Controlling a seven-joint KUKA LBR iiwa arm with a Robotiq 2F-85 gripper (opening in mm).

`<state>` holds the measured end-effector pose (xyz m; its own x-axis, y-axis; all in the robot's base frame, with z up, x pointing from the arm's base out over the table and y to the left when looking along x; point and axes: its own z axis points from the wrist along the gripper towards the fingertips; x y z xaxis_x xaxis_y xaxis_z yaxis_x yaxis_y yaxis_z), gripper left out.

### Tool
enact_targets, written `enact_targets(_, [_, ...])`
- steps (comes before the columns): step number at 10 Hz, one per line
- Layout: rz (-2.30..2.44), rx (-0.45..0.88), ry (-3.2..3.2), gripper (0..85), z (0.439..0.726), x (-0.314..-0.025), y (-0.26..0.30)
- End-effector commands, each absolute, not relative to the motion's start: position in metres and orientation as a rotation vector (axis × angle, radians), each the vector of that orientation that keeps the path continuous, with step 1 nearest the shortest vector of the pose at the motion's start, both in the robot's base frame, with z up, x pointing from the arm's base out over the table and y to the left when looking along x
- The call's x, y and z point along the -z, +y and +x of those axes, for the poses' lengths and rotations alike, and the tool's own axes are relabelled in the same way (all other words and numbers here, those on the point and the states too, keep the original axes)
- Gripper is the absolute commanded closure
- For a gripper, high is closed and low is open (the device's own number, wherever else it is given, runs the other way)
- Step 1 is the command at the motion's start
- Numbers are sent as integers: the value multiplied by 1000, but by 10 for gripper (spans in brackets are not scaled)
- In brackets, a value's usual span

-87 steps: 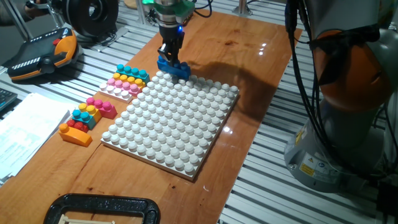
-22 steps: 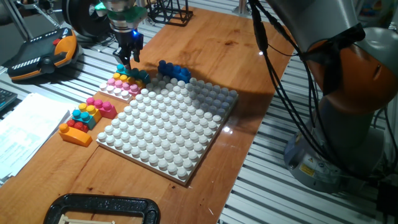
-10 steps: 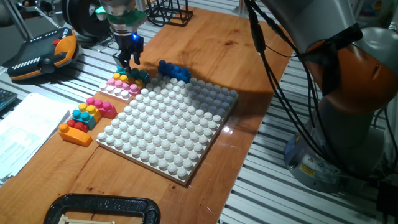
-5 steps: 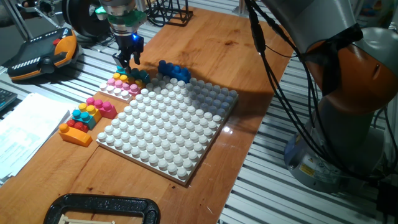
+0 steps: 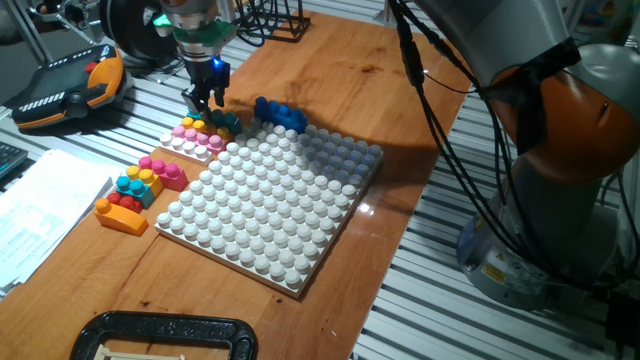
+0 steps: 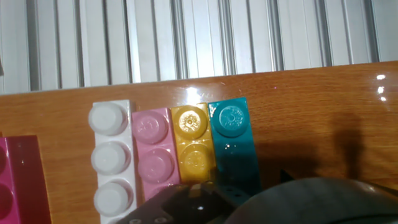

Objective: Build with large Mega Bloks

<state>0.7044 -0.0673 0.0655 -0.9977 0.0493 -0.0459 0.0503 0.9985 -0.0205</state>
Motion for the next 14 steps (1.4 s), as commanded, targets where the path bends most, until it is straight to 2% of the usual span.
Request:
enact_targets(1, [72, 29, 3095, 510, 705, -64, -68])
enact_targets(2, [68, 20, 3097, 510, 705, -64, -68])
enact_targets(4, [49, 6, 3109, 850, 705, -66, -68])
enact_targets(10, [83, 7, 3132, 850, 701, -96, -68])
enact_targets(14, [116, 40, 3159, 850, 680, -119, -67])
